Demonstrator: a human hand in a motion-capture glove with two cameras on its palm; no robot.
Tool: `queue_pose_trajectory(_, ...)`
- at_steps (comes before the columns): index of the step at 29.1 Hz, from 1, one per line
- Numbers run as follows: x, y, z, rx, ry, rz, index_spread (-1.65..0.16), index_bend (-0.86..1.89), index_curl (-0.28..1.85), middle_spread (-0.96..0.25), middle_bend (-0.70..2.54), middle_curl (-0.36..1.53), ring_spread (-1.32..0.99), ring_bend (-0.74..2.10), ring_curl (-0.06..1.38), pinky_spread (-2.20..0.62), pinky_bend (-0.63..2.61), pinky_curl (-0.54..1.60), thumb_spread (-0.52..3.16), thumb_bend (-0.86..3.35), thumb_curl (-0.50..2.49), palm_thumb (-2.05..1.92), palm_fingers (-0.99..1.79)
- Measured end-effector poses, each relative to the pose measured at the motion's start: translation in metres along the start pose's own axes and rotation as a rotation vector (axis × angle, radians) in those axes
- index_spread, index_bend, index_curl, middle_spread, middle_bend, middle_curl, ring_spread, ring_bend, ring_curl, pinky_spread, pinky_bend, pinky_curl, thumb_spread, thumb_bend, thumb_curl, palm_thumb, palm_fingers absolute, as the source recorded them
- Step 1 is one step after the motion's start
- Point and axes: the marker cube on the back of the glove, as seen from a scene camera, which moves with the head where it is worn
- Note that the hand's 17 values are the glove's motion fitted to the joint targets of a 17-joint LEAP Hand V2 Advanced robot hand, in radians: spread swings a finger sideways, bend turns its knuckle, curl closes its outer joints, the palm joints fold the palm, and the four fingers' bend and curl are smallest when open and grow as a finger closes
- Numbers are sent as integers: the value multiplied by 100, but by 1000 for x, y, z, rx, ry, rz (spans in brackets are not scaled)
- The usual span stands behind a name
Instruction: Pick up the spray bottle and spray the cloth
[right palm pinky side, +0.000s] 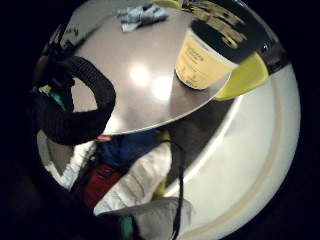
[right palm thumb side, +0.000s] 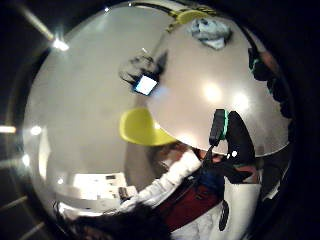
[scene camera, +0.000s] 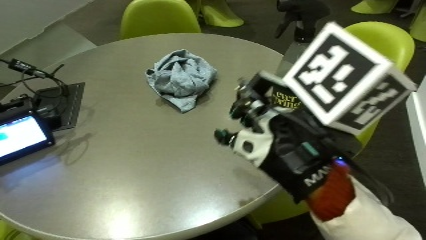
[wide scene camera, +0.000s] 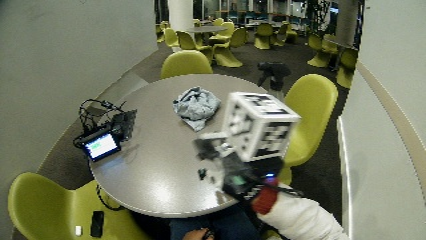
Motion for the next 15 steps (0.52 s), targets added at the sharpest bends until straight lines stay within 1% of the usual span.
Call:
queue_pose_trajectory(2,1,2,-20,107,-156,-1,-12,11,28,1,32,34,-6,50,36,-16,59,39,103,37,35,73,100)
queue_pose_trajectory(5,5,0,-46,254,-304,22,-12,11,28,1,31,35,-5,50,36,-16,58,40,104,35,37,75,100)
queue_pose_trajectory(7,14,-5,-63,361,-364,32,-12,12,28,0,31,36,-5,49,37,-16,57,40,103,34,38,76,100)
queue_pose_trajectory(10,44,-18,-85,522,-372,52,-13,14,29,0,32,38,-7,49,38,-15,51,40,101,32,39,79,97)
queue_pose_trajectory(12,62,-28,-93,582,-370,88,-13,16,30,-1,32,39,-7,47,39,-14,45,40,101,29,40,78,87)
queue_pose_trajectory(15,80,-45,-95,600,-409,138,-16,20,34,-1,33,41,-7,38,40,-7,29,39,99,24,40,77,54)
